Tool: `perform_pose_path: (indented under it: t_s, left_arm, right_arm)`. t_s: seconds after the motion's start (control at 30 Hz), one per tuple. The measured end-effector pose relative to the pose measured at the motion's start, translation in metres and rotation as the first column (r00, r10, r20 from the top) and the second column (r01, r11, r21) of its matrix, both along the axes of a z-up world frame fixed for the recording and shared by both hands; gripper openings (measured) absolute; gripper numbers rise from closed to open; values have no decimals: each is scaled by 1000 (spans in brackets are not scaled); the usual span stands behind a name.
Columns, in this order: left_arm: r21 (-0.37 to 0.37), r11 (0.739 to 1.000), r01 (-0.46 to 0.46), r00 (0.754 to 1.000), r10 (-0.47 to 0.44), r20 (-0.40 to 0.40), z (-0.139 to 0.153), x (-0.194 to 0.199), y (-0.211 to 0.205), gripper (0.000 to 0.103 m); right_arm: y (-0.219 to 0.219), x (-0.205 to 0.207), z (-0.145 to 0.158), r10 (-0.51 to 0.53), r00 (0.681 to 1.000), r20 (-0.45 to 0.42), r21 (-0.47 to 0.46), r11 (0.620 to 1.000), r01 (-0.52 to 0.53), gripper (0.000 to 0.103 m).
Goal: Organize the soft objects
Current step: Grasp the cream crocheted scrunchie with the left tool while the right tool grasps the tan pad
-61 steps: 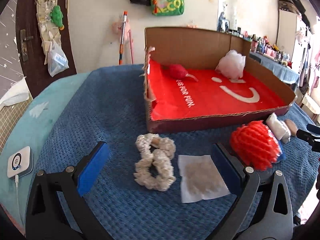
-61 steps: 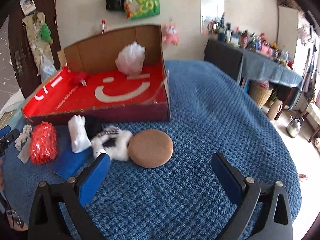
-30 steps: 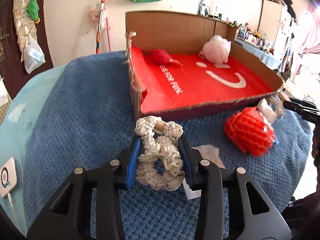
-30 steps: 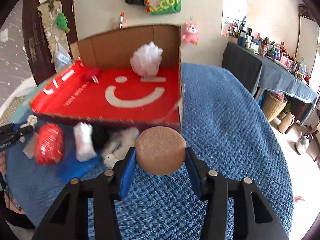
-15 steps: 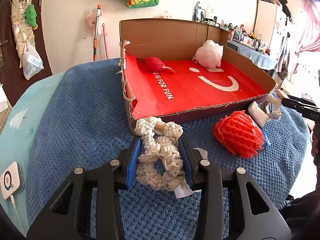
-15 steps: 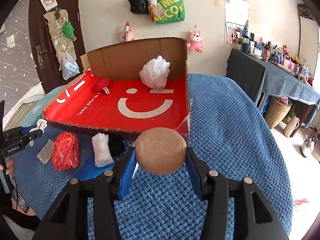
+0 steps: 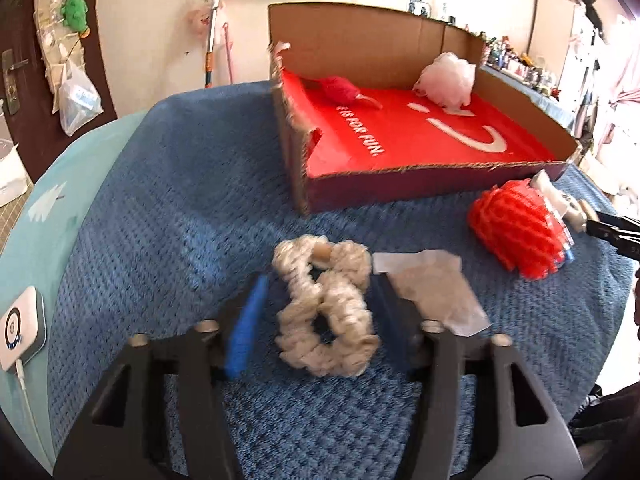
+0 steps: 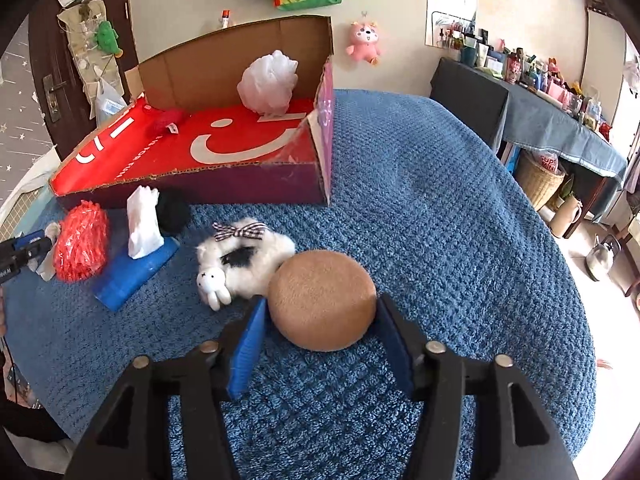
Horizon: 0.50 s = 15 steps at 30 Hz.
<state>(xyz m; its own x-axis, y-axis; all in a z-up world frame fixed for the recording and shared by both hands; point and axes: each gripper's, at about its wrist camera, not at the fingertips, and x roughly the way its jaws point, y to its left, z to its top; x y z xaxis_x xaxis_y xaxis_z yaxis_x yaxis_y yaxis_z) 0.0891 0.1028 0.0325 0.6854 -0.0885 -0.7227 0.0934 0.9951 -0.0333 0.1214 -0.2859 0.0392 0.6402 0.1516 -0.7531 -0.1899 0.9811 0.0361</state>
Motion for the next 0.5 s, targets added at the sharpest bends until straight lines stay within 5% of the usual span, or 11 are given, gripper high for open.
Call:
perform_pose_path:
  t_s: [0.07, 0.23, 0.3, 0.33, 0.37, 0.43, 0.5]
  left_arm:
    - [0, 1000, -2, 1000, 2, 1, -2, -1, 1, 64]
    - [-16, 1000, -4, 1000, 4, -3, -4, 0, 4, 64]
    - [-22, 1000, -5, 1000, 5, -1, -4, 0, 4, 64]
    - [-29, 1000, 3, 1000, -3, -2, -4, 1, 4, 63]
    - [-32, 999, 10, 1000, -10, 1, -3, 0, 4, 55]
    - [-43, 999, 27, 1000, -27, 2, -2, 0, 3, 36]
    - [-49, 998, 36, 999, -36, 0, -1, 0, 3, 36]
  right_arm:
    - [1, -1, 1, 4, 1000, 8, -7, 1000, -4, 77]
    - [-2, 0, 1, -10, 1000, 27, -43, 999, 11, 77]
    - [-5, 1, 1, -11, 999, 31, -47, 999, 13, 74]
    - [-6, 1, 1, -7, 999, 31, -47, 999, 9, 62]
    - [-8, 1, 1, 4, 999, 32, -41, 999, -3, 52]
    - [-10, 1, 1, 14, 1000, 26, -24, 1000, -13, 52]
    - [-13, 0, 4, 17, 999, 35, 0, 1000, -17, 52]
